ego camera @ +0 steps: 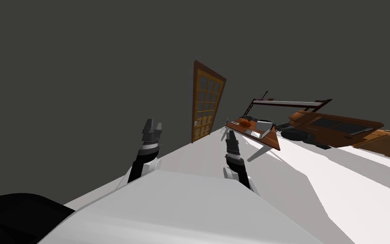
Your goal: Pull the door open
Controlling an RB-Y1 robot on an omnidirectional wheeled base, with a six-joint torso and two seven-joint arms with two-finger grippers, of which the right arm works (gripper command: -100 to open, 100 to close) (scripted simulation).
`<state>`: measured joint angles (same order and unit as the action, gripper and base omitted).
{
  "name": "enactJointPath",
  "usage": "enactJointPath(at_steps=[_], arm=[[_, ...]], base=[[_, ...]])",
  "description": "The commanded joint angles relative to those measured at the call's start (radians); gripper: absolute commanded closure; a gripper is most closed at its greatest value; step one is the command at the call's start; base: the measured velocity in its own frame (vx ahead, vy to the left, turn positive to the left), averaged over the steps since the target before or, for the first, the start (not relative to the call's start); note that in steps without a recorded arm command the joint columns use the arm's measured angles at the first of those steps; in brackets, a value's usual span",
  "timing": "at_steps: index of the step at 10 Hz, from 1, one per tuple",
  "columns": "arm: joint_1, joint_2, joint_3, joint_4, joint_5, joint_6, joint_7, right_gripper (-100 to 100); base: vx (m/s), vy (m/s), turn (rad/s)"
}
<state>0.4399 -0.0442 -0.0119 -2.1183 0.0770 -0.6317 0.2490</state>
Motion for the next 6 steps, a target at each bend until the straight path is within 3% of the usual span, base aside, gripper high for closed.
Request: enactJointPath(at_steps=[1, 6], arm=[[-0.006, -0.005, -0.008, 0.034, 0.014, -0.013, 0.022, -100], [-0.020, -0.025, -0.043, 0.143, 0.067, -0.048, 0.100, -100]], base=[[0.098, 0.010, 0.091], [0.117, 0.001, 0.109]])
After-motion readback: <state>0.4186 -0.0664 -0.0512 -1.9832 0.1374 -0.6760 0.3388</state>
